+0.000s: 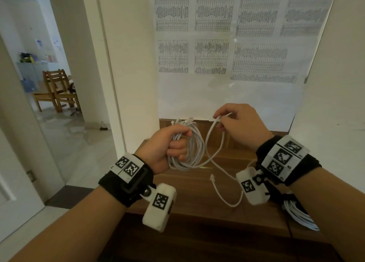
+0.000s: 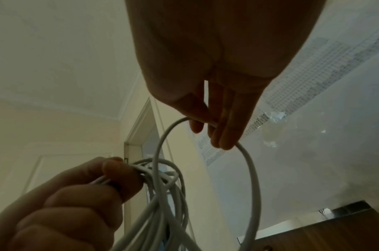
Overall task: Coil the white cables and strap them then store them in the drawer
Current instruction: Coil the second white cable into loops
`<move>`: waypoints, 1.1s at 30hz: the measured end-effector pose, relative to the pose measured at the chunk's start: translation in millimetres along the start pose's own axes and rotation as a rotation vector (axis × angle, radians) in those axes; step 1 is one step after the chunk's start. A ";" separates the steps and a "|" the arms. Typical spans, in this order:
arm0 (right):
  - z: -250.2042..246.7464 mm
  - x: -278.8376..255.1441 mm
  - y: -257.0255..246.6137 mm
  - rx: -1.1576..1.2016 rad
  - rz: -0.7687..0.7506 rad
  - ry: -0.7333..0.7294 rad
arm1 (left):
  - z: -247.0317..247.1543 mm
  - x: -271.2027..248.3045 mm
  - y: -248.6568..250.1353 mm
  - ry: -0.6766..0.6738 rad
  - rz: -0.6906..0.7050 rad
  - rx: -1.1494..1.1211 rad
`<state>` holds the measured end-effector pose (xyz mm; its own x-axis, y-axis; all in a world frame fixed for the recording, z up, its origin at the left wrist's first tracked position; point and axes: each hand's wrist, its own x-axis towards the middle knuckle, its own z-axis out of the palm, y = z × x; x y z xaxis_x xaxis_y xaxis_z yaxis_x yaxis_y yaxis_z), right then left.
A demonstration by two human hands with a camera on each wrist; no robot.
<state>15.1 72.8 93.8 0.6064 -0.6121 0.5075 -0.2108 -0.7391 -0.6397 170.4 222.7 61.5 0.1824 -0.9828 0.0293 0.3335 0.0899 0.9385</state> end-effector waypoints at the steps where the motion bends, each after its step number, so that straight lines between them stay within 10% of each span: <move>1: 0.5 -1.9 -2.5 0.019 -0.011 0.004 | 0.6 1.0 -1.2 0.021 0.015 -0.006; 13: -7.0 -5.3 -15.3 0.116 -0.026 -0.107 | -5.8 4.8 -9.9 0.284 0.142 0.075; 27: -7.0 -11.7 -46.7 0.417 -0.095 -0.434 | 18.7 6.3 -11.3 0.137 0.194 -0.017; 33: -0.3 -5.3 -28.4 0.262 -0.109 -0.129 | 18.9 5.2 -16.2 0.078 0.154 -0.028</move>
<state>17.6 97.0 109.4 0.7104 -0.4805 0.5143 0.0549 -0.6906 -0.7212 148.4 213.1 53.0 0.3038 -0.9417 0.1443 0.3216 0.2439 0.9149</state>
